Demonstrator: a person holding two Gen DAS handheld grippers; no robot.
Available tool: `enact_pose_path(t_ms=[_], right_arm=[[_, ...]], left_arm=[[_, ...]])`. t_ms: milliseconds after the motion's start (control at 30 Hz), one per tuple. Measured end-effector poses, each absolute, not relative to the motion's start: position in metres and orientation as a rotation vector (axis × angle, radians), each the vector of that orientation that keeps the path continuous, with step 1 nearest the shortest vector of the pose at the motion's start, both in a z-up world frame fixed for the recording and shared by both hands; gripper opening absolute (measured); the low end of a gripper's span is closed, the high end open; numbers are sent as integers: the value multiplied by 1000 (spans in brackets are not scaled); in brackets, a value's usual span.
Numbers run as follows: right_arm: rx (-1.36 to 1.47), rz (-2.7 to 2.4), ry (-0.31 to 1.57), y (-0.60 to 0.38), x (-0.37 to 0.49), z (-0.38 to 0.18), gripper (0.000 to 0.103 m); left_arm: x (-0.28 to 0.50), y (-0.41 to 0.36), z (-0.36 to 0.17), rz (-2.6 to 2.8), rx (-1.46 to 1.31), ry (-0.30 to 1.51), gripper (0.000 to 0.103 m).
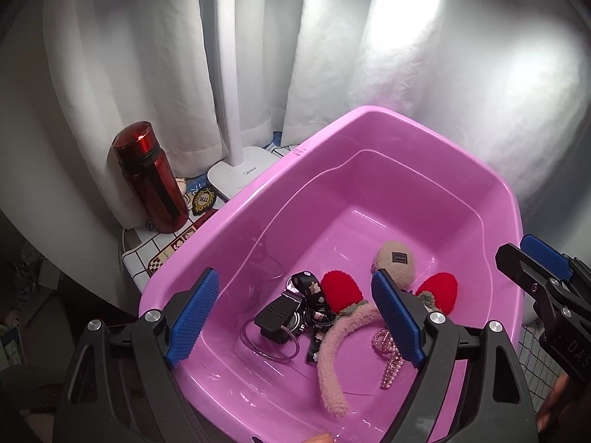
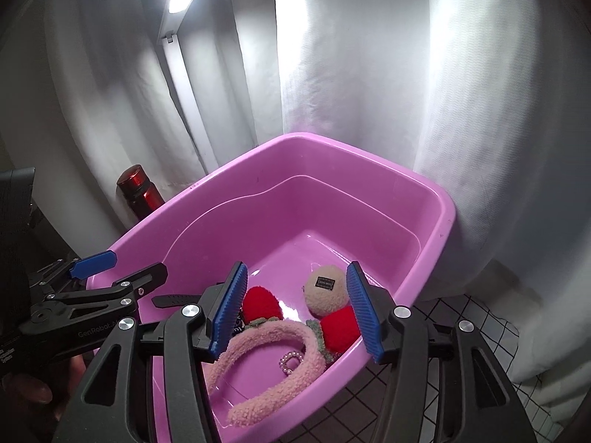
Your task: Organize jewelry
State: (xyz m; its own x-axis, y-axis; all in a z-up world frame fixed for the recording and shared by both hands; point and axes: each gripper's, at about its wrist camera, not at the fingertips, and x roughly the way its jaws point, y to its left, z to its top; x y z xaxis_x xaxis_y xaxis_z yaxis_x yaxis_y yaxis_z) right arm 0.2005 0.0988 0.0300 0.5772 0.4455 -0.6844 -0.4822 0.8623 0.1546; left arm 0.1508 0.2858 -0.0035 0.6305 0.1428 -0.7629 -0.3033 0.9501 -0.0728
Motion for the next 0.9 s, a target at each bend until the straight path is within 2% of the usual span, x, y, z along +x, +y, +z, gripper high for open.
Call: enact_pose_path(t_ms=[900], right_arm=[[-45,452,759,77,160,42,55]], left_arm=[[120,260,13,265,-139,831,83]])
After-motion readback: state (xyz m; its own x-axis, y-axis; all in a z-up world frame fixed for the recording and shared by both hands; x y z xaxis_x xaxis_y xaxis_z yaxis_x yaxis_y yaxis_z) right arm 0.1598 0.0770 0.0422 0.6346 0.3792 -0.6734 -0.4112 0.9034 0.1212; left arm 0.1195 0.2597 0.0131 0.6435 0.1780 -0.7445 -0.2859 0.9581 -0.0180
